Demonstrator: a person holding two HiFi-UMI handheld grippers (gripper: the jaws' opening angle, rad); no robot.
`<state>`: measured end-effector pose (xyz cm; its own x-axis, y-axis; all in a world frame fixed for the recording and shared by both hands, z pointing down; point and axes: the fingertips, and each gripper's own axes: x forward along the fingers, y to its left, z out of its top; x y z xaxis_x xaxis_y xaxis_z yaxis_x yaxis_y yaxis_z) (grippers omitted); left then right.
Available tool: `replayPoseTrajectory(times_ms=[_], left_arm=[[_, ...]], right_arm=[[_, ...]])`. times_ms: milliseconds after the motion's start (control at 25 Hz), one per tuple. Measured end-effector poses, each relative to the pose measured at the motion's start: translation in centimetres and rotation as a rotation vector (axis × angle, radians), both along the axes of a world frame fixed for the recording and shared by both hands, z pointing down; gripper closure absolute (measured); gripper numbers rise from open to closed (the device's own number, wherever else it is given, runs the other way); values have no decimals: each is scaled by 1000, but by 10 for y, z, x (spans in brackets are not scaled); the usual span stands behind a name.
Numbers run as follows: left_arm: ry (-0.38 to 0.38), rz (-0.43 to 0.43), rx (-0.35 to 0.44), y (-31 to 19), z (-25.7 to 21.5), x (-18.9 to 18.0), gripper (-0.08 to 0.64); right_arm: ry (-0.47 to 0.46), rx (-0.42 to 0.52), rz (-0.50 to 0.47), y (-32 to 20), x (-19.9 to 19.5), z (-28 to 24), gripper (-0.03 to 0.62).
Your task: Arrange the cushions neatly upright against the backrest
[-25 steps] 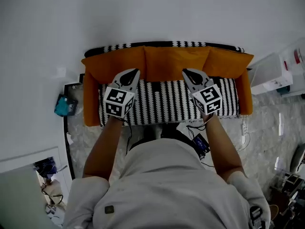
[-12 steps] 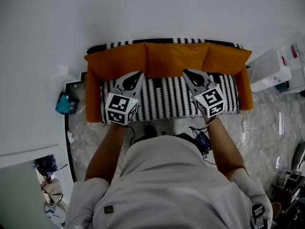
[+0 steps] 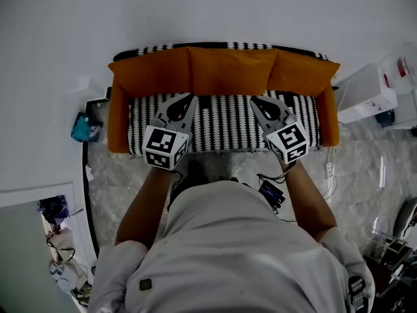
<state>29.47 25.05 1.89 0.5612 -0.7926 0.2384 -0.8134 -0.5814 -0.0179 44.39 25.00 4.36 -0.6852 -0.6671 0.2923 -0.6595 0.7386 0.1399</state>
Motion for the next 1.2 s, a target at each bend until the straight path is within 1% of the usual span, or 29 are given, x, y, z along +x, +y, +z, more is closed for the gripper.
replayPoseTrajectory(times_ms=[120,280,560,680,920,1200], left_arm=[[-5,-4,-5,19,4,27,551],[0,0,-14,50,8,59,551],[9,-6,9,104,1,104,551],[14,-19,24,120,-2,113,551],[40,-69,37,137,-6,112,551],[46,-68,51,146,-10,122,551]], right_arm=[[-12,0,-2,17,28,1,566],[-32,7,-11,46,55,-3,566],[-54,26,-33,96,93,-9,566],[-59,28,-37,112,102,-10,566],[-59,34,-43,133,113,-13,566],[-69,38,-44,144,120,-14,566]])
